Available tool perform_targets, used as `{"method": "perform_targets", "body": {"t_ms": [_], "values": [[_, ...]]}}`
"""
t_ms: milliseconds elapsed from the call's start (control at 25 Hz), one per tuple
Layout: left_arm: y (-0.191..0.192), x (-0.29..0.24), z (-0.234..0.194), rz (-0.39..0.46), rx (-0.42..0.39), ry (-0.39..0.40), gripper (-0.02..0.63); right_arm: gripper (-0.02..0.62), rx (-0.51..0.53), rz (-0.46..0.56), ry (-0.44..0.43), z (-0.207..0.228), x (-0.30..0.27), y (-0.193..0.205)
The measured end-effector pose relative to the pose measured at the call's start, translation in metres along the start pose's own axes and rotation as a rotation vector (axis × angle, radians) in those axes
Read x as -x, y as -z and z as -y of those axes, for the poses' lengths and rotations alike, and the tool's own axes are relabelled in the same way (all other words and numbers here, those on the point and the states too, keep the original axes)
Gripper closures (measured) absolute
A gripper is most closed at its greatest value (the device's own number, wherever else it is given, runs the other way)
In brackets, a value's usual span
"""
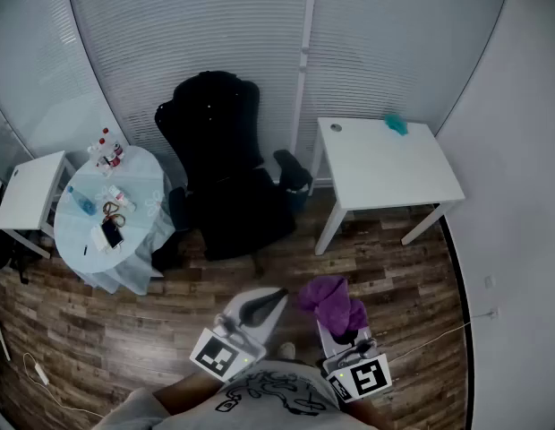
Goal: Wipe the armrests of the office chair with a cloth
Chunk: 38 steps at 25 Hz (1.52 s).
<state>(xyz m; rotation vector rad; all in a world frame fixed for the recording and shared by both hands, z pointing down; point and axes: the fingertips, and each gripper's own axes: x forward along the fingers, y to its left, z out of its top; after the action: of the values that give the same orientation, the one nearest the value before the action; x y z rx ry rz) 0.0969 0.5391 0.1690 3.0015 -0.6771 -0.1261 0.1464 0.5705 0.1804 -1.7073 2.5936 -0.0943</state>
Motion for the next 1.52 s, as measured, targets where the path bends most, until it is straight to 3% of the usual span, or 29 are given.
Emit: {"method": "perform_targets", "body": {"t_ms": [960, 1520], "values": [[0.028, -0.064, 0.029, -0.023, 0.022, -0.044, 0.603, 0.554, -0.037, -0.012, -0.052, 0.061, 0.029, 0.014], [0.038, -0.097, -0.042, -0.034, 0.021, -0.043, 0.603, 0.554, -0.036, -0.032, -0.061, 0.088, -0.041, 0.023]]}}
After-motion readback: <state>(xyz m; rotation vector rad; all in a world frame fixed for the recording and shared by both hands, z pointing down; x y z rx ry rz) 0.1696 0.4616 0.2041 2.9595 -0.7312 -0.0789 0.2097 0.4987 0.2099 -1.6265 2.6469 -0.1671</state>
